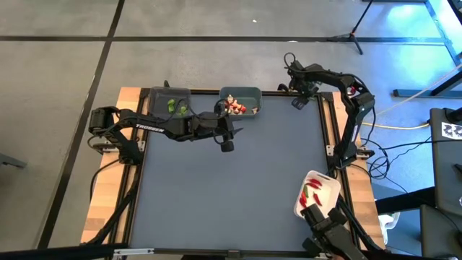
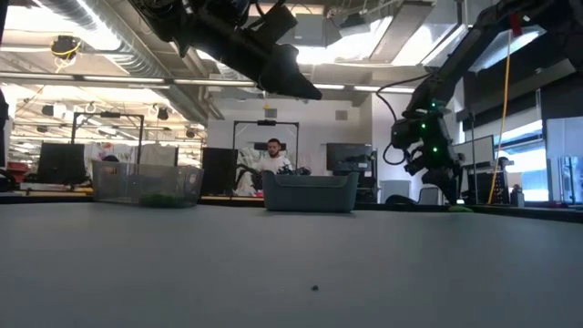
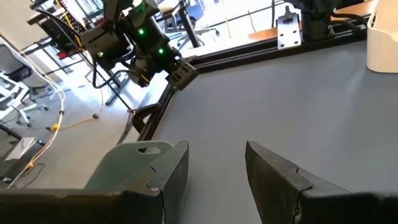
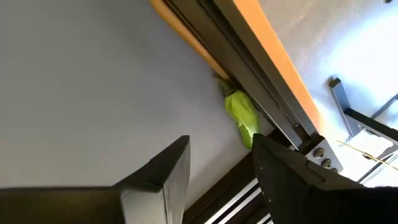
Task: Sort produce into baskets
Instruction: Put the green chili pepper into the white bin
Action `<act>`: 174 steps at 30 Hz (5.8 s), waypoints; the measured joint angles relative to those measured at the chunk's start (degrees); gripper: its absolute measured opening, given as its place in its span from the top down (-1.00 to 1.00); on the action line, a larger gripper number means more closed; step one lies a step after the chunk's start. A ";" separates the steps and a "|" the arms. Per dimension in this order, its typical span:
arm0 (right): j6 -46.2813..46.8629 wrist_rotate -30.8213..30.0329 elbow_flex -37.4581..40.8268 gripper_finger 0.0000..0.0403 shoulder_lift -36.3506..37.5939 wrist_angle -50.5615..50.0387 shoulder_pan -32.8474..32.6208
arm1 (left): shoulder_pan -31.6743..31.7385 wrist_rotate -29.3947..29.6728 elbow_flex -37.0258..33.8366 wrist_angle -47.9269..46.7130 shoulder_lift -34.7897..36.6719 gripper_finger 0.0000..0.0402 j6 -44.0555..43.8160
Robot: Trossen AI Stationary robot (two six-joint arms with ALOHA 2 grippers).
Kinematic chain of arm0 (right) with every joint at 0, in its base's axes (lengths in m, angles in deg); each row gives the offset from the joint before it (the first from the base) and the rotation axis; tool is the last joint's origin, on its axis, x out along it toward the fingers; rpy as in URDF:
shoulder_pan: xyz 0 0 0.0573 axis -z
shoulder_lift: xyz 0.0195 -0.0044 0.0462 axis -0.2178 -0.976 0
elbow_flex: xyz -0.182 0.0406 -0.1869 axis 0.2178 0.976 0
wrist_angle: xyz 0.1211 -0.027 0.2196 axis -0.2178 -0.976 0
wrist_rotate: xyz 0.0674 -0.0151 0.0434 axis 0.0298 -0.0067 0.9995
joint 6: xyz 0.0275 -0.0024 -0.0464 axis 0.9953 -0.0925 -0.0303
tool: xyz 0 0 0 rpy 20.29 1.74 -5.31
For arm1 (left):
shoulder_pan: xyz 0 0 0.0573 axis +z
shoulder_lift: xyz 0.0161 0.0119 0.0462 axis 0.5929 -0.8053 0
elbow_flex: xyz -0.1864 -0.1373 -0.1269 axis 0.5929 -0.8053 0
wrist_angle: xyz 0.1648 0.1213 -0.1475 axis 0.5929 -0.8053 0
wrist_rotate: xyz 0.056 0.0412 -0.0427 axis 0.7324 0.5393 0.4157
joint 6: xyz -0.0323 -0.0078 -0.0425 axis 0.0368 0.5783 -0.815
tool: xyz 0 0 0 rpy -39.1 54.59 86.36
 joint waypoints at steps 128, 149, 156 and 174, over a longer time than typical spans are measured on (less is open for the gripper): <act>36.83 6.76 7.30 0.66 1.31 15.23 5.27 | 2.67 -2.29 0.00 -2.04 0.02 0.23 2.17; 37.10 12.99 7.41 0.69 12.73 10.20 -5.38 | 1.62 -2.27 0.00 -2.08 0.02 0.23 1.43; 37.26 11.99 7.30 0.69 16.94 8.96 -10.41 | 1.55 -2.25 0.00 -2.24 0.02 0.23 1.37; 35.76 11.13 12.53 0.69 6.82 14.26 -7.61 | 1.18 -2.25 0.00 -2.32 0.02 0.23 1.40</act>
